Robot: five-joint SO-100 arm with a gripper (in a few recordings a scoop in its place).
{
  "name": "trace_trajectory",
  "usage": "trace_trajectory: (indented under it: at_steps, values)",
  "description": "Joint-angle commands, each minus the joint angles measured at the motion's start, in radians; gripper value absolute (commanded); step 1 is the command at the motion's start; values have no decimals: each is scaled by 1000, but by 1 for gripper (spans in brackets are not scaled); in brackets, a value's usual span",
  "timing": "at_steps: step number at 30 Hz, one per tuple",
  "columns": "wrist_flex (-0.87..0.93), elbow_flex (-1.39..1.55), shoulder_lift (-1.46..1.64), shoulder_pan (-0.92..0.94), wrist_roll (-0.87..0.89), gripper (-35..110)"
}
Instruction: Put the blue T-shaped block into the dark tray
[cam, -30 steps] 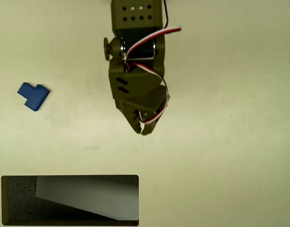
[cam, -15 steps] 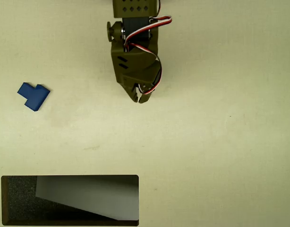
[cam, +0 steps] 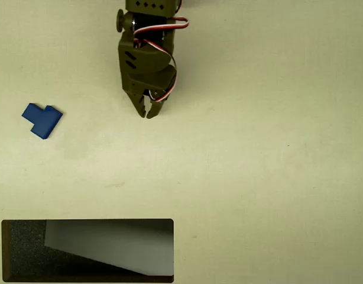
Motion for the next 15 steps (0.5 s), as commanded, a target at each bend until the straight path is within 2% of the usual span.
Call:
trace_trajectory:
  at_steps: [1, 9, 15]
  values:
    - [-153, 26, -23, 67, -54, 0]
    - [-344, -37, -233, 295, -176, 0]
    - [-364, -67, -253, 451, -249, 0]
